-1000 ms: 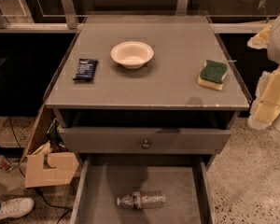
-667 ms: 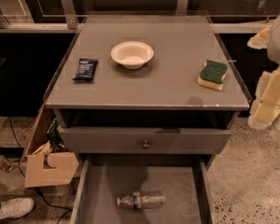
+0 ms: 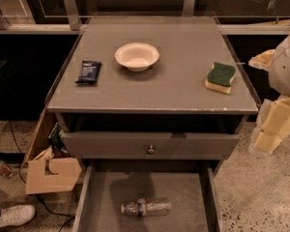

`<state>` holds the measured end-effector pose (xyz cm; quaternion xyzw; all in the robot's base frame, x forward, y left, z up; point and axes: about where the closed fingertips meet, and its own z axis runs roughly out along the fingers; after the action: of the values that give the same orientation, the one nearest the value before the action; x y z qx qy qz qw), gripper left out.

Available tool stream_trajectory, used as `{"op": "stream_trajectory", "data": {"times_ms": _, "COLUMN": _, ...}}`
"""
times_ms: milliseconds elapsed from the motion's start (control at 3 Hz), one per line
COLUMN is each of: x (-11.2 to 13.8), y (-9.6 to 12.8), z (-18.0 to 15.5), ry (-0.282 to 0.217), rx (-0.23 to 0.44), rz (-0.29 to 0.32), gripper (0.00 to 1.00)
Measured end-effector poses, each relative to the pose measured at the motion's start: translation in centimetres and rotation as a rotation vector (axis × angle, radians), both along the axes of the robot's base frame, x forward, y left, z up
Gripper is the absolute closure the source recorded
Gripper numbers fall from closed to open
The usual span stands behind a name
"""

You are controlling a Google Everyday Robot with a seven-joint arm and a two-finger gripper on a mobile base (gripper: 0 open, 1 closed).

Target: Pick water bottle from middle drawer and place on counter

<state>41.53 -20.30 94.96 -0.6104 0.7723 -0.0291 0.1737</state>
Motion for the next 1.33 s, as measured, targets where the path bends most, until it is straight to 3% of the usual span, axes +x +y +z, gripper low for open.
{"op": "stream_trajectory", "data": {"times_ms": 667, "x": -0.6, "y": 1.4, "z": -1.5, "ry": -0.016, "rx": 0.009, "rz": 0.011, "gripper": 0.00}}
{"op": "stream_trajectory", "data": {"times_ms": 1000, "x": -0.2, "y": 4.4, "z": -6.8, "ry": 0.029, "rx": 0.068, "rz": 0.030, "gripper": 0.00}}
{"op": "stream_trajectory", "data": {"times_ms": 1333, "x": -0.3, "y": 4.6, "z": -7.0, "ry": 0.026, "rx": 0.064, "rz": 0.034, "gripper": 0.00}}
